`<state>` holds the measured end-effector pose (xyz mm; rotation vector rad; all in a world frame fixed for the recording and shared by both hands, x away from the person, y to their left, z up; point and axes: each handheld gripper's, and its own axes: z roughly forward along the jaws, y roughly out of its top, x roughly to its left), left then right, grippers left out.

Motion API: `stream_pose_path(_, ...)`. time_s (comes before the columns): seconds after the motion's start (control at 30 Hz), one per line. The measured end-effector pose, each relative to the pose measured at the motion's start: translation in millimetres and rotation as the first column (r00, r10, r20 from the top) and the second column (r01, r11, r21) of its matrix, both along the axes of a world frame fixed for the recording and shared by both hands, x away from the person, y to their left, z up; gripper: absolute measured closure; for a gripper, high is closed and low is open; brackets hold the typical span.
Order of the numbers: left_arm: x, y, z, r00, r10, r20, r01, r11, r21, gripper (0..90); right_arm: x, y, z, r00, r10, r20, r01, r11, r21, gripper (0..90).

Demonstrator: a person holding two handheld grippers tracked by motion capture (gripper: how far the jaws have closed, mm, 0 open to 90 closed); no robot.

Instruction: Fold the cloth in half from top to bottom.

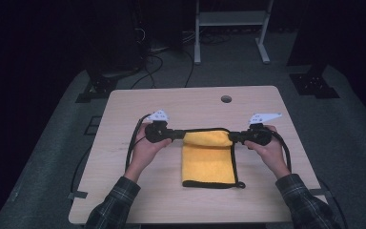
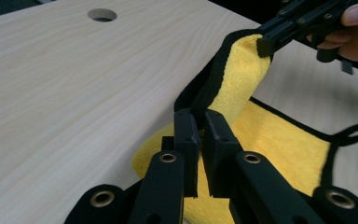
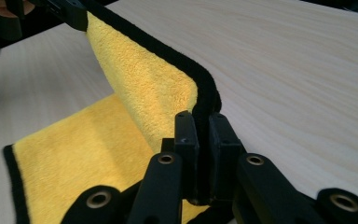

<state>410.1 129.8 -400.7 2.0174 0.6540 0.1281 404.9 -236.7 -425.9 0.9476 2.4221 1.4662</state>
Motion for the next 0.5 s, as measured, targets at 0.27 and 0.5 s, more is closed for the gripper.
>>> stream_pose_path(0.27,-30.9,2.6,-9.6,0.9988,-0.04,-0.027,0.04,0.9992,0.0,84.7,-33.0,-1.2,-4.7,0.9994,0.034,0.002,-0.034,0.999,-0.014,82.5)
stream_pose_path(0.5,-49.5,1.5,-24.3,0.9964,-0.062,-0.058,0.064,0.9974,0.034,84.7,-55.6,-0.8,-14.9,0.9986,0.053,-0.009,-0.053,0.998,-0.032,82.2)
